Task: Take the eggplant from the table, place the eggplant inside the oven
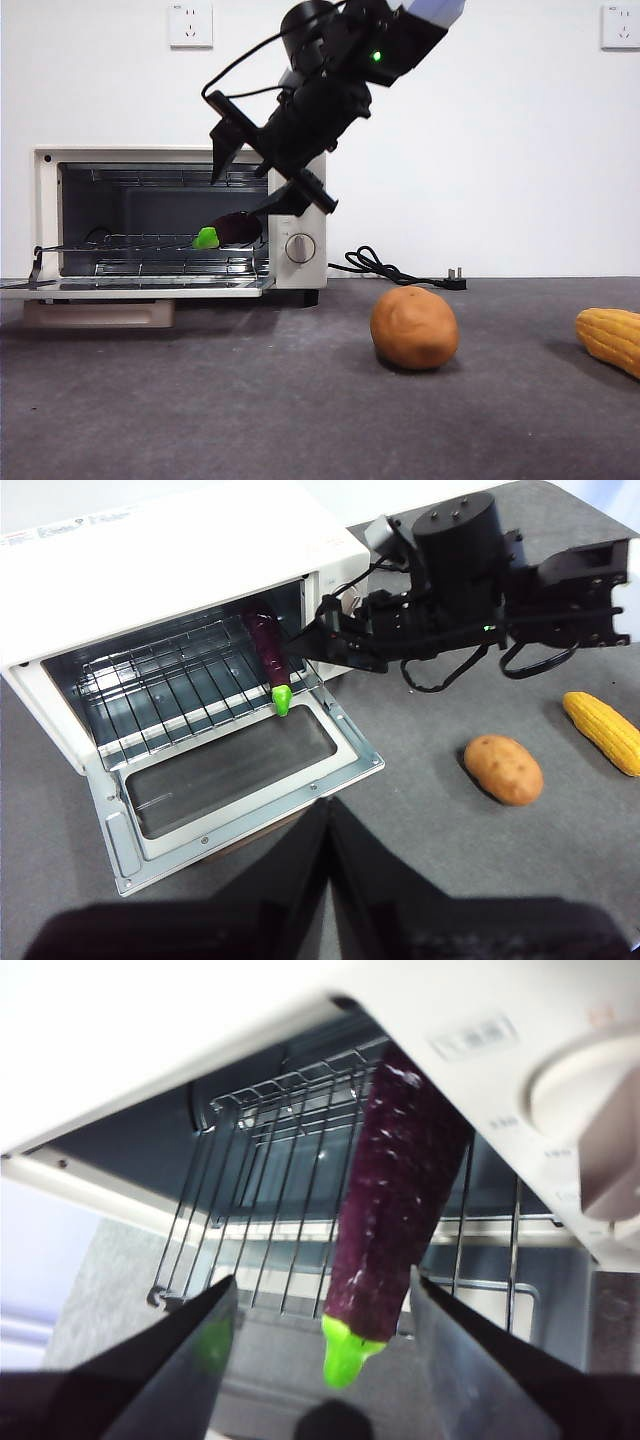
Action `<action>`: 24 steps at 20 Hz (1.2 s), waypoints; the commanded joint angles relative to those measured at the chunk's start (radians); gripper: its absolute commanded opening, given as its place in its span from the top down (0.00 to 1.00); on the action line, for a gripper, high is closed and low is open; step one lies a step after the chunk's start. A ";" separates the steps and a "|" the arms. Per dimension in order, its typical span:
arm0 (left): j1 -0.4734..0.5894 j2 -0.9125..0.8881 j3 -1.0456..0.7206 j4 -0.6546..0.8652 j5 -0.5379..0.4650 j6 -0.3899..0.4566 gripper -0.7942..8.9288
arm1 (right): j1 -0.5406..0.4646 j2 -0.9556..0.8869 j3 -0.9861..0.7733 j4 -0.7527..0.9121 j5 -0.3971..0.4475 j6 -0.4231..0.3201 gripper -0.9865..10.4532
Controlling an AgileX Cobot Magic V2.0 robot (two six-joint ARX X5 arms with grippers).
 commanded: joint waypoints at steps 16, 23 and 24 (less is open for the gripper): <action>-0.005 0.008 -0.004 0.024 -0.058 0.020 0.92 | 0.002 -0.378 0.005 -0.396 -0.002 -0.452 0.66; -0.005 0.009 -0.004 0.024 -0.050 0.020 0.92 | 0.002 -0.619 0.005 -0.637 -0.003 -0.596 0.67; -0.005 0.009 -0.004 0.024 -0.051 0.020 0.92 | 0.002 -0.651 0.005 -0.681 -0.003 -0.612 0.67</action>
